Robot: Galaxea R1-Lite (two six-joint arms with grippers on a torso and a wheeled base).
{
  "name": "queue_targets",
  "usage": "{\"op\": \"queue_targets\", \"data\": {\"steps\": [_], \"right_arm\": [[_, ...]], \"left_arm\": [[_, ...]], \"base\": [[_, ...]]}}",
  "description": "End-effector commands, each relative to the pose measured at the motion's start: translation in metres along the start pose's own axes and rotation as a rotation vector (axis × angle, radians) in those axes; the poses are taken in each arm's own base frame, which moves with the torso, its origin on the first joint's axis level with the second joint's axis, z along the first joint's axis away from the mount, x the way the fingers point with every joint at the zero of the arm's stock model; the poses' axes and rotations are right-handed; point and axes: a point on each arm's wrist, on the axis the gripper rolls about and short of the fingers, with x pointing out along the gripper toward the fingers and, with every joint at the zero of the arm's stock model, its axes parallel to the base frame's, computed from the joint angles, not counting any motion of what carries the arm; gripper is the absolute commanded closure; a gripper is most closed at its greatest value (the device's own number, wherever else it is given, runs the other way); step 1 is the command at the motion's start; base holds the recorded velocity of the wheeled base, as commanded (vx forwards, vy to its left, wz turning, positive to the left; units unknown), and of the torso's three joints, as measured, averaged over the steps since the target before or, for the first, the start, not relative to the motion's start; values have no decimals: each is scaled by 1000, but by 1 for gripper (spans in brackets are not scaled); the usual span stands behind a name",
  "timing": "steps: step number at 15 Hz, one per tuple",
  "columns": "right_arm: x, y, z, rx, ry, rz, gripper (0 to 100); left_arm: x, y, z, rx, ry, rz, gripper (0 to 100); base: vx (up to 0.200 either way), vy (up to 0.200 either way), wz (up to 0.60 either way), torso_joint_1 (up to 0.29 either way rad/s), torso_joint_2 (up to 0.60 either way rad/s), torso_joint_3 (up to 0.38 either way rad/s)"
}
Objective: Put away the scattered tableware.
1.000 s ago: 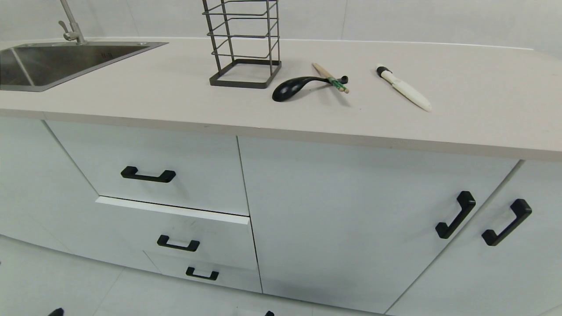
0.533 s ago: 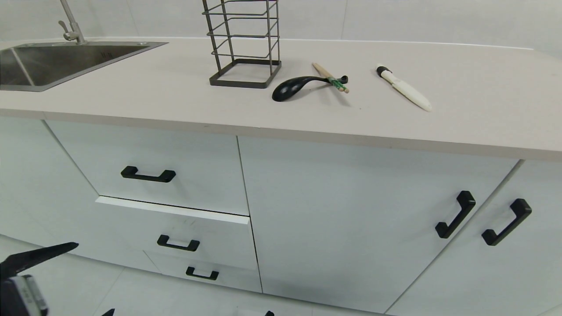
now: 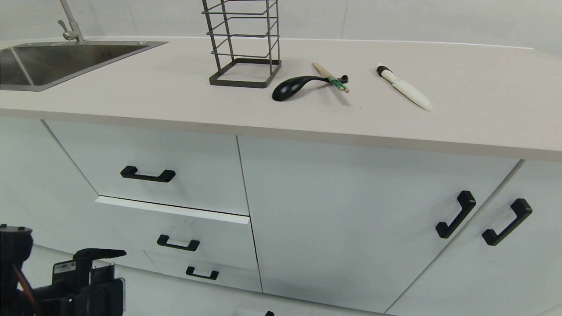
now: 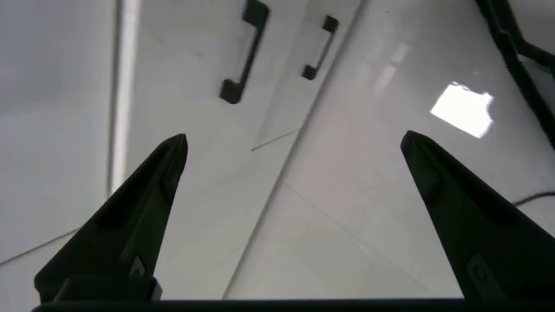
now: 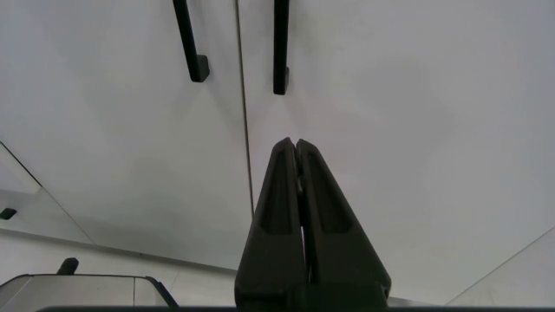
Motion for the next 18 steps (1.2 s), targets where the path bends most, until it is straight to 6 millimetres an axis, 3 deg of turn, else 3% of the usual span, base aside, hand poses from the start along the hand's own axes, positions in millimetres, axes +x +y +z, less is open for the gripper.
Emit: {"op": "queue_targets", "data": {"steps": [1, 5, 11, 14, 18], "right_arm": [[0, 0, 0, -1, 1, 0, 100], [0, 0, 0, -1, 1, 0, 100], [0, 0, 0, -1, 1, 0, 100], [0, 0, 0, -1, 1, -1, 100], [0, 0, 0, -1, 1, 0, 100]], "left_arm": [[8, -10, -4, -14, 17, -72, 0], [14, -9, -4, -21, 26, -83, 0], [52, 0, 1, 41, 14, -116, 0], [78, 19, 2, 234, 1, -127, 0], [99, 19, -5, 224, 15, -179, 0]], "base": [[0, 0, 0, 0, 0, 0], [0, 0, 0, 0, 0, 0], [0, 0, 0, 0, 0, 0], [0, 0, 0, 0, 0, 0], [0, 0, 0, 0, 0, 0]]}}
